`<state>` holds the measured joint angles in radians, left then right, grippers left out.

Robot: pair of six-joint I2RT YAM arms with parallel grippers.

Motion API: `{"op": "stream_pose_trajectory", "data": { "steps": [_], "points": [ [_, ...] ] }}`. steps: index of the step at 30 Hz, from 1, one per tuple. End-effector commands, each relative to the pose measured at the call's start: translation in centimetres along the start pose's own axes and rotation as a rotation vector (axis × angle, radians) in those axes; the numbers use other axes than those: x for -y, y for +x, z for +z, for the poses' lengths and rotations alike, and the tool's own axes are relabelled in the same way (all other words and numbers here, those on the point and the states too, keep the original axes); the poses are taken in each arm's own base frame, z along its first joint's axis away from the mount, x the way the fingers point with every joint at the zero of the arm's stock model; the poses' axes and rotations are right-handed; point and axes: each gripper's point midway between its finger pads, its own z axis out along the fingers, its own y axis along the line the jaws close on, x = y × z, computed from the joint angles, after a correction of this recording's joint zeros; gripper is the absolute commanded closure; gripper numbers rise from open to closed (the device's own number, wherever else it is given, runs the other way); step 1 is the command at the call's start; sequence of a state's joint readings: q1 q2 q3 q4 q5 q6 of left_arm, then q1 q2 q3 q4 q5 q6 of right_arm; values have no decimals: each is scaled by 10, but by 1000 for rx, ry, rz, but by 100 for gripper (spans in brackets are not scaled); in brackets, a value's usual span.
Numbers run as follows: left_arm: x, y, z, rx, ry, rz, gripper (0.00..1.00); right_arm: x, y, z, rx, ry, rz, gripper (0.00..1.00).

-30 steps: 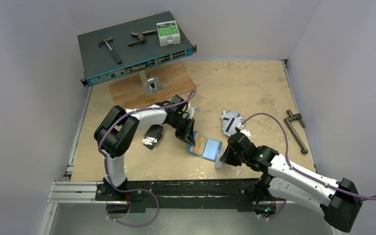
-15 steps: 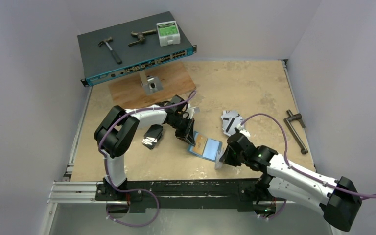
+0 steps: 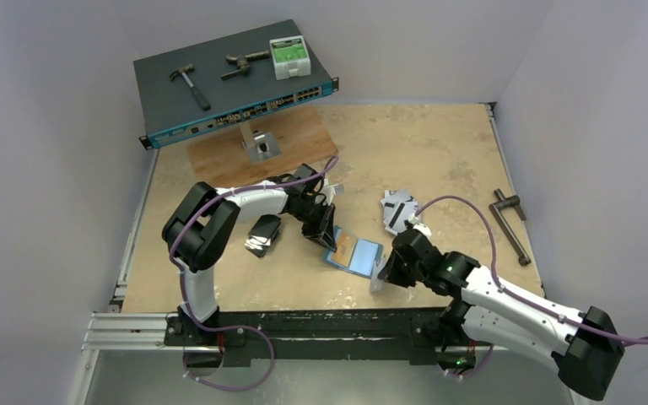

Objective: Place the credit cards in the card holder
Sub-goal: Turn over the card holder at the center of the board.

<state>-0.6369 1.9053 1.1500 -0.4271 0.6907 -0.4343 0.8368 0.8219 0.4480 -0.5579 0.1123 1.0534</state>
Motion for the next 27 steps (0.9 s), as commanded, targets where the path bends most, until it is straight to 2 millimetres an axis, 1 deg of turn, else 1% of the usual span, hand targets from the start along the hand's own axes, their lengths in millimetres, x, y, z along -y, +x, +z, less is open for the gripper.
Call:
{"op": "stream_pose_trajectory", "data": {
  "steps": [1, 5, 11, 13, 16, 20, 22, 27],
  "points": [
    [0, -12, -7, 49, -35, 49, 100, -4, -1, 4, 6, -16, -15, 100],
    [-1, -11, -6, 47, -35, 49, 100, -8, -3, 3, 10, -32, -20, 100],
    [-1, -11, -6, 45, -36, 48, 100, -30, -17, -11, 73, -146, -19, 100],
    [-1, -12, -6, 46, -36, 49, 100, -30, -18, -13, 81, -152, -17, 100],
    [-1, -11, -6, 45, -36, 50, 100, -27, -14, -10, 67, -142, -22, 100],
    [-1, -11, -6, 44, -35, 48, 100, -31, -13, -6, 64, -165, -23, 100],
    [0, -11, -6, 47, -35, 52, 100, -39, -17, -6, 75, -192, -34, 100],
    [1, -13, -7, 50, -30, 54, 100, -70, -29, -2, 109, -298, -59, 100]
  ]
}}
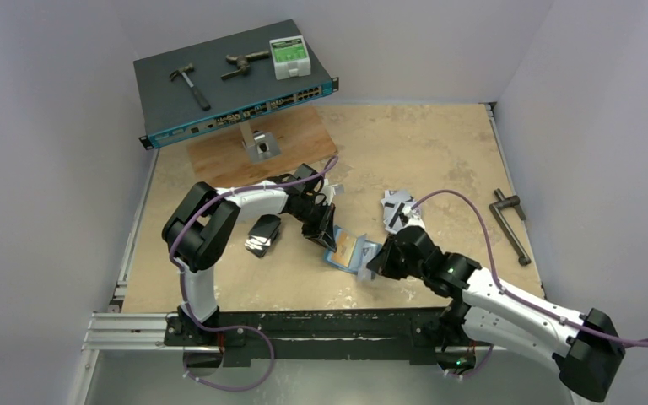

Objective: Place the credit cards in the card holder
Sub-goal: Turn over the card holder at the center of the board.

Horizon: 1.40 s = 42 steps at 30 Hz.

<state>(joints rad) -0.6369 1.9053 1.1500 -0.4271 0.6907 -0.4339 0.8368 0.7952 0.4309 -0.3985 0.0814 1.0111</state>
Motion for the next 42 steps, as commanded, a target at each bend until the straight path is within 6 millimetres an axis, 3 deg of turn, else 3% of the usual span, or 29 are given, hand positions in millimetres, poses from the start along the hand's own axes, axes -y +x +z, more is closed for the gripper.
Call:
{"op": "stream_pose_trajectory", "data": {
  "steps": [1, 4, 8, 13, 20, 27, 30, 36, 42],
  "points": [
    [2, -12, -7, 48, -27, 54, 100, -39, -15, 10, 44, -148, -39, 100],
    [4, -12, -8, 47, -16, 55, 99, -42, -17, 23, 46, -140, -65, 100],
    [6, -10, -8, 35, 0, 47, 82, -36, -9, 40, 7, -115, -86, 100],
    [10, -10, -11, 30, 62, 21, 76, -34, -3, 46, -10, -122, -80, 100],
    [5, -7, -15, 22, 72, -5, 76, -27, 2, 47, -21, -109, -73, 100],
    [-9, -12, -29, 64, 8, -62, 85, -15, 10, 47, -33, -90, -64, 100],
    [-4, -13, -31, 65, 39, -69, 86, -10, 13, 48, -41, -78, -63, 100],
    [2, -11, -26, 16, 107, -85, 84, -10, 13, 49, -45, -74, -66, 100],
    [3, -15, -33, 29, 144, -124, 78, -20, 4, 43, -21, -93, -78, 100]
  ]
}}
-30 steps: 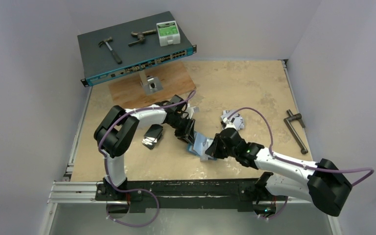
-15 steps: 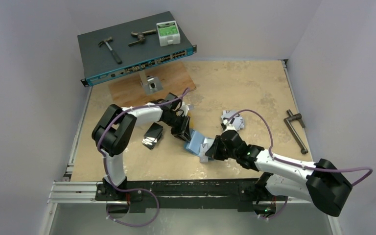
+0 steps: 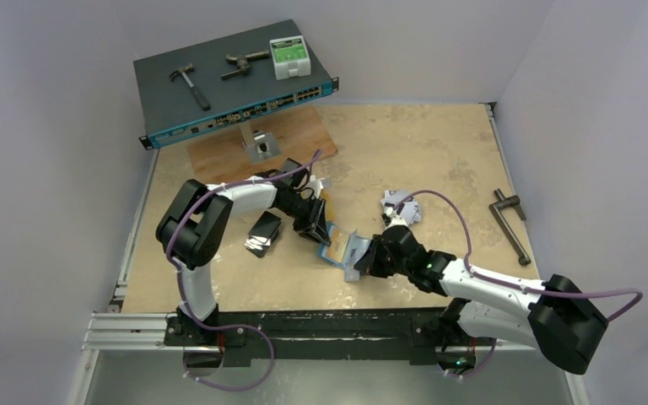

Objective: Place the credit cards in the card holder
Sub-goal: Pick up the card holder from the center of the board.

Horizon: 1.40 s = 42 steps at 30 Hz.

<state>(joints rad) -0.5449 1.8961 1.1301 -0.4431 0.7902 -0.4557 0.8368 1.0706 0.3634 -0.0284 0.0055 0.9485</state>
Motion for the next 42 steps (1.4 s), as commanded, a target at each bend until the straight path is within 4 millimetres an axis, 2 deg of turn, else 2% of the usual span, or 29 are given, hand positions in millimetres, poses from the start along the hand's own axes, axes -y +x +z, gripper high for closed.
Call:
{"op": "stream_pose_trajectory", "data": {
  "steps": [1, 5, 10, 17, 27, 34, 38, 42],
  "points": [
    [14, -11, -12, 20, 79, -22, 77, -14, -12, -7, 35, -32, -23, 100],
    [22, -16, -18, 23, 98, -1, 75, -23, -27, -11, 82, -41, -42, 100],
    [29, -18, -19, 28, 140, 8, 73, -36, -34, -15, 100, -79, -47, 100],
    [24, -15, -11, -3, 164, -13, 70, -31, -23, -2, 49, -69, -52, 100],
    [22, -5, 2, -43, 150, 13, 65, -33, -24, 8, 53, -76, -53, 100],
    [10, 1, 21, -87, 83, 9, 77, -25, -17, 11, 49, -73, -44, 100],
    [7, -1, 23, -89, 64, 5, 100, -22, -8, 8, 19, -94, -24, 100],
    [12, 0, 20, -102, 87, 13, 100, -24, -16, -3, 60, -95, -13, 100]
  ]
}}
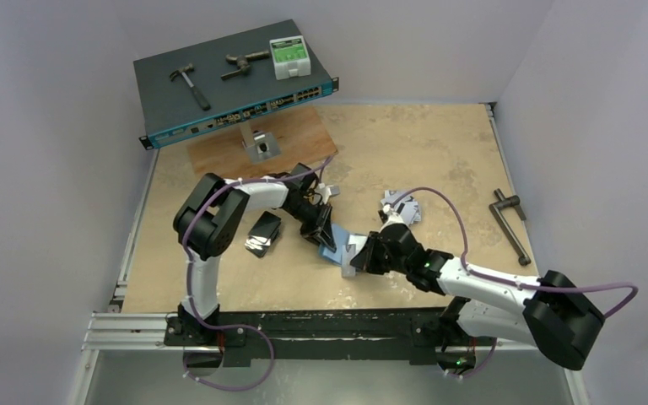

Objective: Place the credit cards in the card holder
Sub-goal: Pick up the card holder from the center of the board.

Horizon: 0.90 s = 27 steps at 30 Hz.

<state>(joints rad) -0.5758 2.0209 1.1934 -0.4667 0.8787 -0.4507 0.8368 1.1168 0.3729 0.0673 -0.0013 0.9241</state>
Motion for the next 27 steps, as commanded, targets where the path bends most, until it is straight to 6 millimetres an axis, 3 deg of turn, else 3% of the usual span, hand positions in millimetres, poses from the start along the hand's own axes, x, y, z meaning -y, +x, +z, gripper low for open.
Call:
{"op": "stream_pose_trajectory", "data": {
  "steps": [1, 5, 9, 13, 20, 23, 27],
  "points": [
    [16, -7, -8, 13, 33, 69, 100, -13, -13, -14, 53, -46, 8, 100],
    [58, -5, -39, 54, 117, 186, 100, -29, -43, -39, 198, -106, 10, 100],
    [115, 9, -85, 97, 201, 385, 100, -59, -86, -88, 460, -298, -1, 100],
    [165, 35, -127, 135, 262, 531, 100, -83, -120, -140, 677, -437, -42, 100],
    [244, 79, -191, 268, 402, 789, 100, -153, -155, -178, 699, -502, -280, 100],
    [265, 91, -204, 286, 492, 823, 100, -174, -165, -198, 744, -574, -299, 100],
    [274, 104, -215, 317, 513, 877, 100, -189, -170, -221, 796, -653, -300, 100]
  ]
}}
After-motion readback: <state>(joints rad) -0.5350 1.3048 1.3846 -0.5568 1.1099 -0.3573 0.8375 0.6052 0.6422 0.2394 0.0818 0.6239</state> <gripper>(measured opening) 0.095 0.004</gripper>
